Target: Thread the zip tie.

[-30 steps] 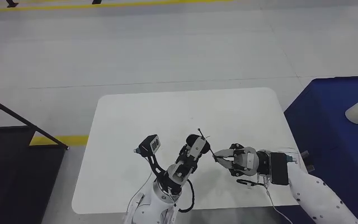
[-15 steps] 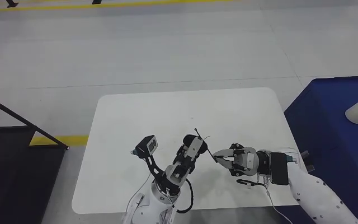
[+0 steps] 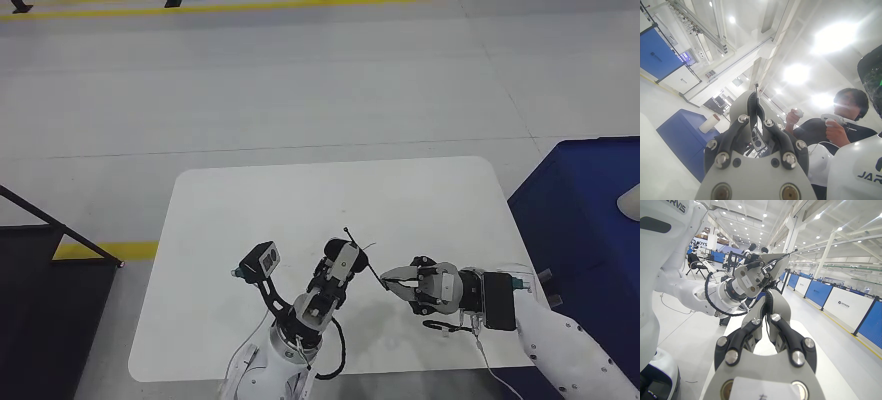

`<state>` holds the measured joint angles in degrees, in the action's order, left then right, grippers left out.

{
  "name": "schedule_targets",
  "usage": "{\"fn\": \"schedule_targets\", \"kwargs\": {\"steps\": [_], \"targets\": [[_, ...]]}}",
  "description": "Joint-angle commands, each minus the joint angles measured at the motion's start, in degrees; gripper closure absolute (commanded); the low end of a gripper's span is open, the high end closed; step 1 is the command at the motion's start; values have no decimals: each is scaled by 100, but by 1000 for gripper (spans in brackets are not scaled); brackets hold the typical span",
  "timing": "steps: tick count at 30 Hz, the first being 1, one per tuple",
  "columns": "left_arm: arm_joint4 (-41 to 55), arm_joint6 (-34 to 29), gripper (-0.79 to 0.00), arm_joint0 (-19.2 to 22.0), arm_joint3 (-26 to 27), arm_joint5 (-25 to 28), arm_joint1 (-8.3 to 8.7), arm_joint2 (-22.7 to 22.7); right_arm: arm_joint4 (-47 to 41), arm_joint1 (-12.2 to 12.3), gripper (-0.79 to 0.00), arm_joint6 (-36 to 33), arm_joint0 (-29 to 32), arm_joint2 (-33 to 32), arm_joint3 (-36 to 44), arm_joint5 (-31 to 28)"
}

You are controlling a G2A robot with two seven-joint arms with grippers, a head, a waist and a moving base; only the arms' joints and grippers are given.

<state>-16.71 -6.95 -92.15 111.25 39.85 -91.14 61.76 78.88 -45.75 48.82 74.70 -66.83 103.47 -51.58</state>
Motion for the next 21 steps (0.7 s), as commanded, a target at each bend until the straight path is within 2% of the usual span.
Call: {"fn": "schedule_targets", "kwargs": {"steps": [1,14,21], "targets": [[-25,-11,0,5,-27,-40,15,-17,0,0,0,0,0,0,0,0],[-140,64,0,63,-44,-100,106,-71,0,0,0,0,0,0,0,0],[-697,315,0,78,-86,76,152,-6,-77,-12,0,-114,35,12,43,81]]}}
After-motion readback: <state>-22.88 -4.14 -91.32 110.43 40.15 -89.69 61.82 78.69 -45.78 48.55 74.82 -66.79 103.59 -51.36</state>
